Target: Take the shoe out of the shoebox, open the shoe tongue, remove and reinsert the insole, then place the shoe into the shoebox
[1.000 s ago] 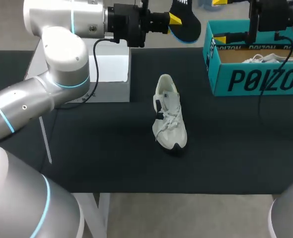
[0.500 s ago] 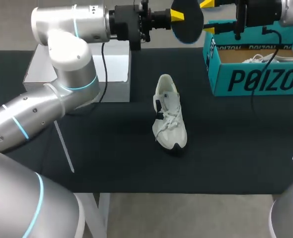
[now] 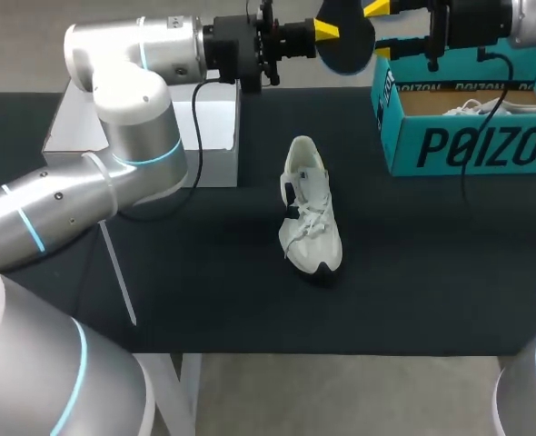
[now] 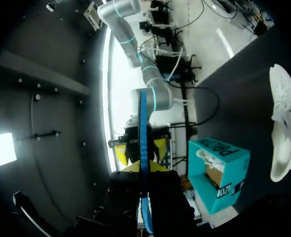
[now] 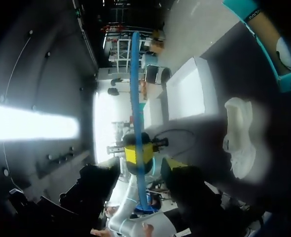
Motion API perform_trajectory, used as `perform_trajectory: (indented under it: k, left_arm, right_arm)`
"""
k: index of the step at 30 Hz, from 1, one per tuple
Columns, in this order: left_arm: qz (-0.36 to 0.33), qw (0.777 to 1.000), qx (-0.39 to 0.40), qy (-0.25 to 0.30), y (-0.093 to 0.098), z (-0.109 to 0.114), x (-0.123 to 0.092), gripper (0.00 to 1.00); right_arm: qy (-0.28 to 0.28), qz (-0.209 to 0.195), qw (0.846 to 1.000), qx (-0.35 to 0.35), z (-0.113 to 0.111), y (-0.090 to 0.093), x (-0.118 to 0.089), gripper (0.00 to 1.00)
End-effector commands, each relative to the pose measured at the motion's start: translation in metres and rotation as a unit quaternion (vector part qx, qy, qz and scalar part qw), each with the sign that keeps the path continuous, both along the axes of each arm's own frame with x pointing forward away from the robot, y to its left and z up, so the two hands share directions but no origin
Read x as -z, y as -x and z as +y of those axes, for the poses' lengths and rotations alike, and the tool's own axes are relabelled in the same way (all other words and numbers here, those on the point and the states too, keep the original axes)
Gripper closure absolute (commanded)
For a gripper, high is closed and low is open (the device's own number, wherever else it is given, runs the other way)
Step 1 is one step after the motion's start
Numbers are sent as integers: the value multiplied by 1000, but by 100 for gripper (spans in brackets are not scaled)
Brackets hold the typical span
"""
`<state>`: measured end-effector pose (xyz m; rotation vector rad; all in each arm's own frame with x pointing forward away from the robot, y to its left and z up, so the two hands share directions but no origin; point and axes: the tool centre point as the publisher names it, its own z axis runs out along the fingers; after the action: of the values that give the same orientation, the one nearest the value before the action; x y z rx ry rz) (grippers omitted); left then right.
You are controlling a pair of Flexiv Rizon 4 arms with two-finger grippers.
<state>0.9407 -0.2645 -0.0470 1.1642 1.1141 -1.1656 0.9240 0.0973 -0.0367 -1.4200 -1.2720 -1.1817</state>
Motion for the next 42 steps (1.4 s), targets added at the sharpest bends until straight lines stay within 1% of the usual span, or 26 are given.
perform_trajectory:
  k: [1, 7, 18, 20, 21, 22, 26, 27, 28, 29, 33, 35, 40, 42]
  left_arm:
    - [4, 1000, -5, -3, 3, -3, -2, 100]
    - [10, 1000, -6, -4, 5, -4, -1, 100]
    - [12, 1000, -2, -11, 7, -8, -1, 100]
    - [12, 1000, -1, -10, 8, -8, -2, 100]
    - [12, 1000, -1, -10, 9, -8, -2, 100]
    - [12, 1000, 0, -10, 10, -9, -2, 100]
    - [20, 1000, 4, -16, 12, -10, 0, 100]
    - [17, 1000, 3, -21, 13, -10, 1, 96]
    - [15, 1000, 0, -23, 13, -10, 1, 64]
    - [22, 999, 0, -25, 13, -10, 1, 0]
    - [22, 999, -4, -26, 11, -6, 2, 0]
    - [42, 999, 1, -32, 11, -1, 2, 0]
    - [98, 990, 14, -101, 14, 17, 7, 0]
    - [115, 986, 6, -118, 16, 29, 5, 0]
  right_arm:
    - [4, -13, 1000, 17, 8, 2, 2, 51]
    - [7, -26, 999, 25, 11, 1, 5, 56]
    - [9, -28, 999, 19, 13, 5, 7, 58]
    - [9, -28, 999, 18, 13, 5, 7, 76]
    - [10, -28, 999, 18, 13, 5, 7, 93]
    - [9, -28, 999, 18, 13, 5, 7, 100]
    - [9, -31, 999, 10, 14, 6, 7, 100]
    - [7, -32, 999, 9, 14, 6, 7, 100]
    - [6, -33, 999, 8, 14, 6, 6, 100]
    - [6, -35, 999, 7, 14, 6, 6, 100]
    - [5, -40, 999, 4, 13, 6, 5, 100]
    - [5, -42, 999, 4, 11, 7, 5, 100]
    - [9, -45, 999, 7, 6, 6, 4, 100]
    - [11, -46, 999, 11, 2, 5, 3, 100]
